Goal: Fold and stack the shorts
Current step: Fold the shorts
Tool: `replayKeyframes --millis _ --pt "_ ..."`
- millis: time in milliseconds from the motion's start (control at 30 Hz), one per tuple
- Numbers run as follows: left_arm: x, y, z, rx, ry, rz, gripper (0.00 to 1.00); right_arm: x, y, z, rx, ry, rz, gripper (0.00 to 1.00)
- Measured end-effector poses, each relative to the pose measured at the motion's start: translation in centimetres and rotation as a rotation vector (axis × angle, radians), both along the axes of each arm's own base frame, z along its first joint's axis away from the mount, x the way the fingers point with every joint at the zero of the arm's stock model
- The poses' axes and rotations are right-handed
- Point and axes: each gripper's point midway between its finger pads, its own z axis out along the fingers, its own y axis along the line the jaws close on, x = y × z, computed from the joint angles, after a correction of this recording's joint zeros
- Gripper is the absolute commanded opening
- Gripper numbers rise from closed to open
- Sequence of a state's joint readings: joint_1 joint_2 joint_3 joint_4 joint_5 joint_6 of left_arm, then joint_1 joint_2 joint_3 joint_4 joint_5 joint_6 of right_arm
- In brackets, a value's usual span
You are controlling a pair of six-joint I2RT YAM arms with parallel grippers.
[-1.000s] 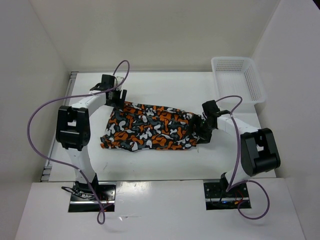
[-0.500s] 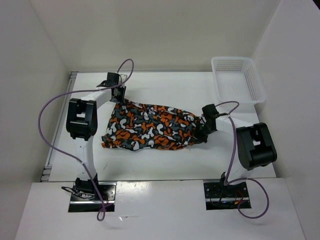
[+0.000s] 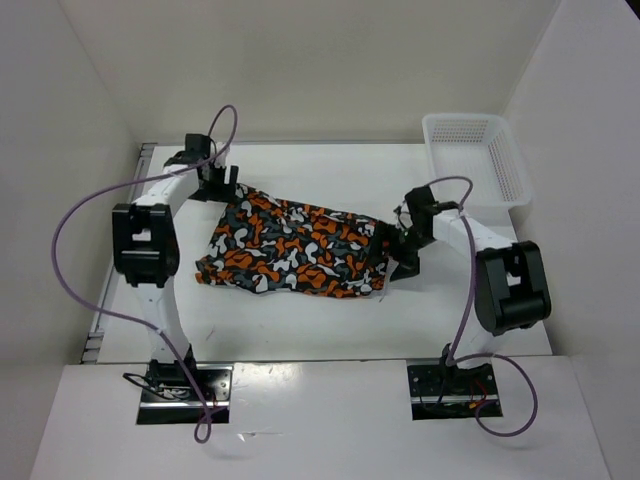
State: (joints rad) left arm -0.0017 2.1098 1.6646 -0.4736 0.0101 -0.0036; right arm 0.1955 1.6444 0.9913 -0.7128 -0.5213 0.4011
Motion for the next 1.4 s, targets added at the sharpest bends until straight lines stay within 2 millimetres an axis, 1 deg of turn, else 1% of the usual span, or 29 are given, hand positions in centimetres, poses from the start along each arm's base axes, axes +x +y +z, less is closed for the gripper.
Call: replayKeyframes --millis 33,67,100,133,167,200,233,267,300,367,400,433,500,533,600,733,867,900,933,967,1033,1167,1200,1233,1267,1333,1367,1400 --pt "-1.1 -0.2 1.5 -0.012 0.0 -0.008 0.91 0.8 -0.2 1.2 -0.017 -0.044 0.007 0.94" --pt "-2.0 -0.6 3.7 -0.027 -0.016 -0.018 0.91 1.8 -0.5 2.7 -0.033 -0.099 0.009 0.94" --pt "-2.5 -0.9 5.9 -0.043 -0.046 -0.031 0.91 2.9 -0.8 4.3 -0.049 -0.156 0.007 0.94" --pt "-3.0 -1.3 8.1 -0.06 -0.083 -0.044 0.91 3.9 -1.1 5.6 -0.072 -0.206 0.0 0.89" --pt "-3.5 -1.6 10.1 -0.075 -0.113 -0.056 0.91 5.0 -1.4 7.0 -0.091 -0.258 -0.006 0.84" --pt "-4.3 -1.9 11.7 -0.088 -0.135 -0.067 0.91 6.2 -1.6 8.3 -0.111 -0.305 -0.017 0.68" --pt "-5.0 -2.0 12.5 -0.095 -0.145 -0.073 0.91 7.1 -1.9 9.1 -0.127 -0.342 -0.022 0.58" --pt "-6.1 -2.0 12.5 -0.1 -0.136 -0.074 0.91 7.8 -2.1 9.7 -0.143 -0.365 -0.036 0.42" --pt "-7.3 -2.0 12.0 -0.104 -0.106 -0.072 0.9 8.3 -2.3 9.9 -0.158 -0.379 -0.043 0.34" --pt "-10.1 -2.0 9.3 -0.111 -0.014 -0.068 0.9 8.7 -2.5 9.9 -0.168 -0.381 -0.054 0.2" --pt "-11.8 -2.0 7.5 -0.115 0.055 -0.064 0.9 8.8 -2.5 9.6 -0.169 -0.373 -0.057 0.09" --pt "-13.6 -2.1 5.5 -0.119 0.131 -0.06 0.9 8.8 -2.3 9.3 -0.17 -0.363 -0.054 0.04" --pt "-16.8 -2.2 2.6 -0.13 0.251 -0.055 0.9 9.1 -1.8 8.3 -0.162 -0.341 -0.051 0.0" --pt "-18.3 -2.2 1.6 -0.135 0.303 -0.053 0.9 9.4 -1.5 7.7 -0.155 -0.33 -0.049 0.0" --pt "-20.1 -2.3 0.2 -0.137 0.362 -0.052 0.9 9.8 -0.6 6.4 -0.137 -0.304 -0.039 0.0" --pt "-21.5 -2.0 -2.0 -0.09 0.393 -0.047 0.9 10.9 0.5 2.5 -0.134 -0.226 -0.027 0.0" --pt "-22.9 -0.7 -4.2 -0.006 0.412 -0.023 0.89 13.3 0.6 -1.5 -0.173 -0.166 -0.042 0.0" --pt "-23.2 -0.2 -4.6 0.021 0.416 -0.012 0.89 13.8 0.5 -2.1 -0.18 -0.159 -0.052 0.0" --pt "-23.2 0.0 -4.6 0.033 0.409 -0.006 0.89 14.3 0.4 -2.6 -0.183 -0.158 -0.063 0.0" --pt "-23.3 0.1 -4.6 0.038 0.397 -0.002 0.89 14.8 0.3 -2.9 -0.187 -0.159 -0.075 0.0" --pt "-23.4 0.2 -4.6 0.042 0.372 0.001 0.89 16.0 -0.1 -2.8 -0.194 -0.176 -0.104 0.0" --pt "-23.4 0.1 -4.5 0.048 0.349 0.001 0.89 18.6 -0.4 -1.2 -0.198 -0.252 -0.154 0.0" --pt "-23.4 0.1 -4.5 0.049 0.346 -0.001 0.89 19.3 -0.3 -0.7 -0.192 -0.274 -0.16 0.03" --pt "-23.5 0.1 -4.4 0.05 0.346 -0.001 0.89 19.7 -0.1 -0.3 -0.183 -0.293 -0.16 0.09" --pt "-23.5 0.1 -4.4 0.05 0.349 -0.002 0.89 20.2 0.1 0.1 -0.172 -0.31 -0.159 0.32" --pt "-23.9 0.1 -4.4 0.049 0.363 -0.007 0.89 20.7 0.4 0.9 -0.152 -0.335 -0.158 0.45" --pt "-24.1 0.0 -4.4 0.045 0.374 -0.009 0.89 20.7 0.5 1.5 -0.144 -0.347 -0.157 0.58" --pt "-24.5 -0.1 -4.3 0.041 0.388 -0.012 0.89 20.7 0.5 2.3 -0.14 -0.362 -0.161 0.65"
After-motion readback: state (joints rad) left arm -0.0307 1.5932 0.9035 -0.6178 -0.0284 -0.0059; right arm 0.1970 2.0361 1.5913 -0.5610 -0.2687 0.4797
